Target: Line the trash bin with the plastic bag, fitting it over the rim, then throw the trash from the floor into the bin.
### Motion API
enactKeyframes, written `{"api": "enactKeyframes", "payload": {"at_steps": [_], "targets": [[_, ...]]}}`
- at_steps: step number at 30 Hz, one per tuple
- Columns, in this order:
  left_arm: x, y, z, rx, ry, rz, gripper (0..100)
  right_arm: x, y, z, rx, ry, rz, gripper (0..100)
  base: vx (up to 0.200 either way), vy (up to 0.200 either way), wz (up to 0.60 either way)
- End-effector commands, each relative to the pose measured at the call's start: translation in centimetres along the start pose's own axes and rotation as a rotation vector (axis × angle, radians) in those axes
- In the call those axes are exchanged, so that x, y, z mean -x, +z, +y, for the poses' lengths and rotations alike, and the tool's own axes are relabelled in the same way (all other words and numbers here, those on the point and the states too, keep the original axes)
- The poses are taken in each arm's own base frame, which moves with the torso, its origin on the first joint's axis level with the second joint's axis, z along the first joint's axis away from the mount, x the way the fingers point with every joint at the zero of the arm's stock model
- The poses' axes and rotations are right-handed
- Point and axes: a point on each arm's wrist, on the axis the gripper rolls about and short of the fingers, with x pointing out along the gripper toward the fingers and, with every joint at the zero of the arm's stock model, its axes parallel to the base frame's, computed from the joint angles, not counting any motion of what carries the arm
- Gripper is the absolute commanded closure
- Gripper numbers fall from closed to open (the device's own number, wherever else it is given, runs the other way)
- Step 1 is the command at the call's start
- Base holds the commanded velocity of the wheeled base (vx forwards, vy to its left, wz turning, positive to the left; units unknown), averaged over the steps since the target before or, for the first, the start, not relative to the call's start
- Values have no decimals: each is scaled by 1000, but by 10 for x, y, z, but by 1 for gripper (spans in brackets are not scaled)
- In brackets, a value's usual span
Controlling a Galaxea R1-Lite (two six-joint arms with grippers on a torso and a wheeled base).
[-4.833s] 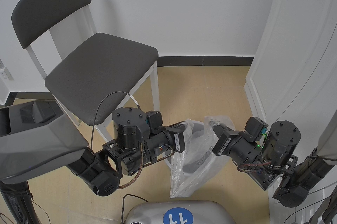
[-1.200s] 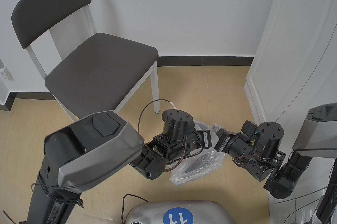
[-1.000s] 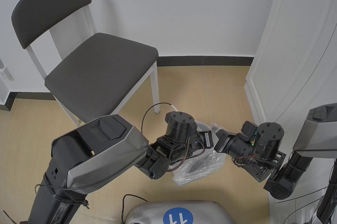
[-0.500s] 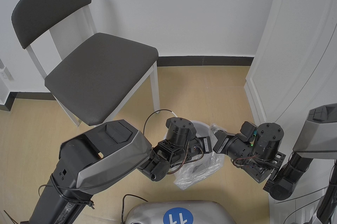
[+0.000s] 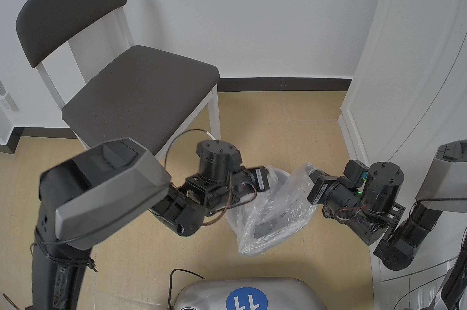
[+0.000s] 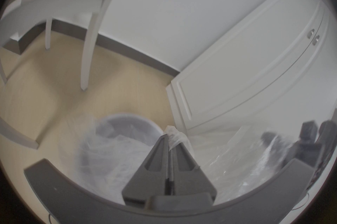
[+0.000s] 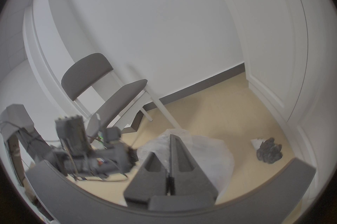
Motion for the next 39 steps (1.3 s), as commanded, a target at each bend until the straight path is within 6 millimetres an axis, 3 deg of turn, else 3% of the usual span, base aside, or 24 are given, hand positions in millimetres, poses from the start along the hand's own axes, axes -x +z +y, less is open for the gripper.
{"api": "enactKeyframes", "payload": {"at_steps": [1,9,19,29,33,39], "targets": [[46,60,-17,-9,-22,-143,100,7,20,-11,57,-33,-66,100,0,0,0],[85,78,-32,-16,-33,-181,100,21,29,-20,166,-69,-70,100,0,0,0],[104,83,-5,-25,52,-186,100,44,46,-35,285,-161,-21,100,0,0,0],[68,65,15,-20,69,-132,100,69,53,-31,329,-160,58,100,0,0,0],[45,50,15,-23,52,-98,100,88,57,-30,389,-145,69,100,0,0,0],[18,44,11,-33,21,-98,100,111,65,-26,433,-92,126,100,0,0,0]]}}
